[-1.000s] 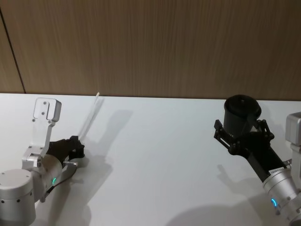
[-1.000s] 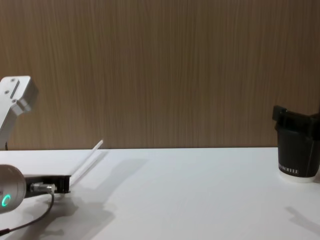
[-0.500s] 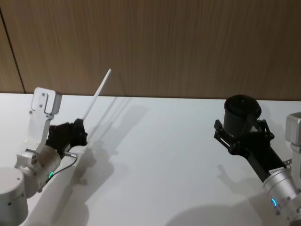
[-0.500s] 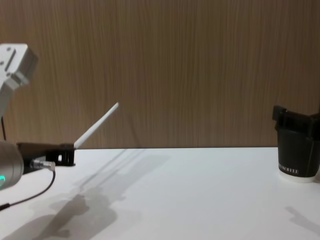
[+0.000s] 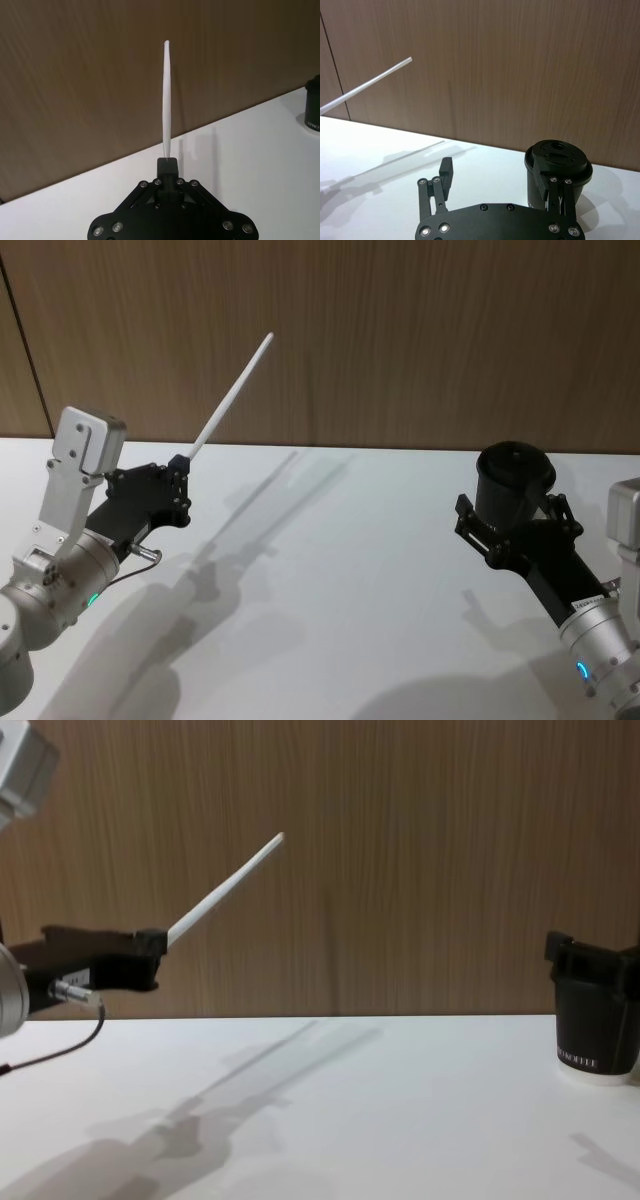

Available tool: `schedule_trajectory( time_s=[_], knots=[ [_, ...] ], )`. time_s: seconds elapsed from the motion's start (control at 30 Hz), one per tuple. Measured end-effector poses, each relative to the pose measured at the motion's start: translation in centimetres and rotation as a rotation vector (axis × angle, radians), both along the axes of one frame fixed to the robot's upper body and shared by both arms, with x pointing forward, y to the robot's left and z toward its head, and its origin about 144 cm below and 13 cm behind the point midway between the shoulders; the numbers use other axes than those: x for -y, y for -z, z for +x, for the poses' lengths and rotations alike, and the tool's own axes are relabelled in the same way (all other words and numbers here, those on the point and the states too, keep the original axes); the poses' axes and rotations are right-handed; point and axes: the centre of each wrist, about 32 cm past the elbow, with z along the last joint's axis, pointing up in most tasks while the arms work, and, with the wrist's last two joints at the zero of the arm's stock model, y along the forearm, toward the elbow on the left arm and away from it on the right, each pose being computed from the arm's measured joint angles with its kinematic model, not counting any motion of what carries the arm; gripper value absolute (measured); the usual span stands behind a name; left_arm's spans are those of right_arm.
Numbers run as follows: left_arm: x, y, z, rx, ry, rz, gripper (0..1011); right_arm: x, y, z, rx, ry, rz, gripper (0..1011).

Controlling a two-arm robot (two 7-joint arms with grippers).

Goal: Pick up the straw with one hand, pass it to the other hand, and insert it into the cup.

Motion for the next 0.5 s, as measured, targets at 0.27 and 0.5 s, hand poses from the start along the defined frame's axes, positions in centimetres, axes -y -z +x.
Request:
schedule_trajectory(
  time_s=[0.27, 0.5],
  knots=[
    [-0.5, -0.9, 0.1, 0.080, 0.077, 0.023, 0, 0.0, 0.0, 0.0, 0.000, 0.000, 0.000, 1001],
    [-0.7, -1.5, 0.5, 0.127, 0.138, 0.031, 0, 0.0, 0.0, 0.0, 0.000, 0.000, 0.000, 1001]
  ],
)
